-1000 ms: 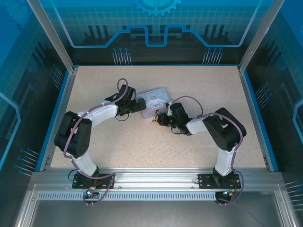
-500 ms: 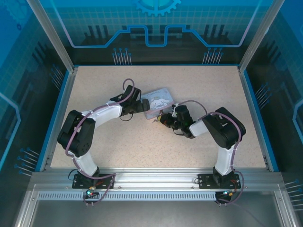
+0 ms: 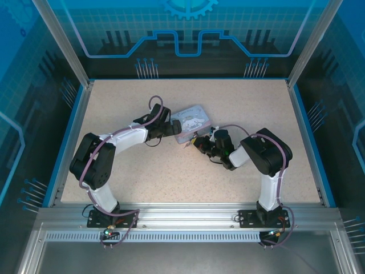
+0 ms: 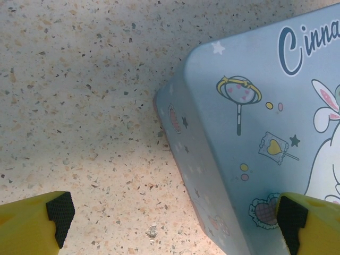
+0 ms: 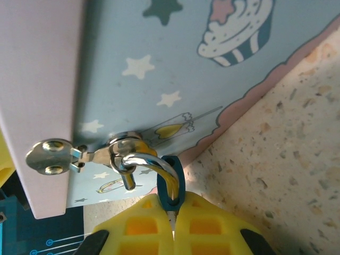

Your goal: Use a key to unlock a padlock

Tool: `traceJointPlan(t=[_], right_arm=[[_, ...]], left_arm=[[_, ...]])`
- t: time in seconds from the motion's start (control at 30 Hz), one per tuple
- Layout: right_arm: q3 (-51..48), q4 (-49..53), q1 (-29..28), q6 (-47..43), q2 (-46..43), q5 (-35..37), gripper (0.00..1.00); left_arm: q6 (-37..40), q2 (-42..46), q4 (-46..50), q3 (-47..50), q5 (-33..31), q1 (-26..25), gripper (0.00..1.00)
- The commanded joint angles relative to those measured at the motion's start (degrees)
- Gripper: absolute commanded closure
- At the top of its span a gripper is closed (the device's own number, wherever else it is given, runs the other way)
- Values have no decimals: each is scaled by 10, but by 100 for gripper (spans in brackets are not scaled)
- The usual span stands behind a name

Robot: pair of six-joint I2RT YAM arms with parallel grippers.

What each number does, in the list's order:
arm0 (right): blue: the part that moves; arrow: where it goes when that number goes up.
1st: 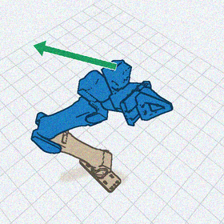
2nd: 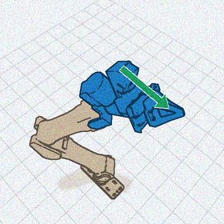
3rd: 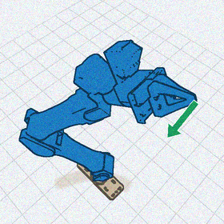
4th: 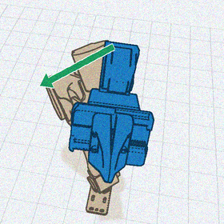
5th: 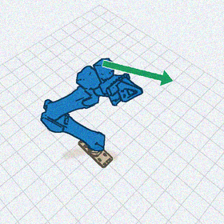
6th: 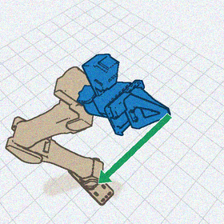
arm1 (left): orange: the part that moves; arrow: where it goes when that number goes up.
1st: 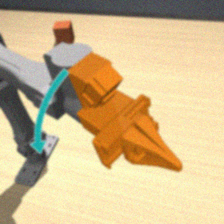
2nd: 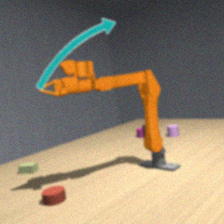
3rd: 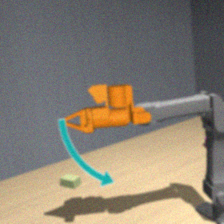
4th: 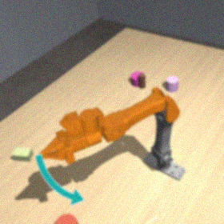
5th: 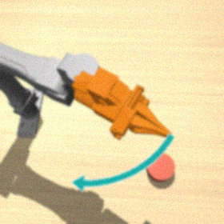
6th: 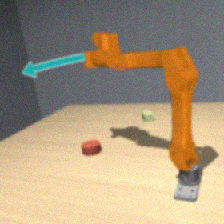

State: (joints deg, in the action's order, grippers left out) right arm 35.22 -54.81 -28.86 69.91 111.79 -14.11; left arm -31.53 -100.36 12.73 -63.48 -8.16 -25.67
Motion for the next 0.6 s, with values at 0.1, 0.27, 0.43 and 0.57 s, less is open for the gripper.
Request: traceJointPlan(t=[0.1,0.27,0.43,0.57], right_arm=[[-4,-15,20,35,-3,-6,100],[0,-2,27,69,-17,-19,100],[7,20,32,80,-33,-10,100],[1,11,47,91,-39,0,100]], left_arm=[[2,-24,40,22,-16,-3,1],[1,-27,38,27,-16,-4,1],[0,-32,38,28,-17,-4,1],[-2,-34,37,30,-16,-4,1]])
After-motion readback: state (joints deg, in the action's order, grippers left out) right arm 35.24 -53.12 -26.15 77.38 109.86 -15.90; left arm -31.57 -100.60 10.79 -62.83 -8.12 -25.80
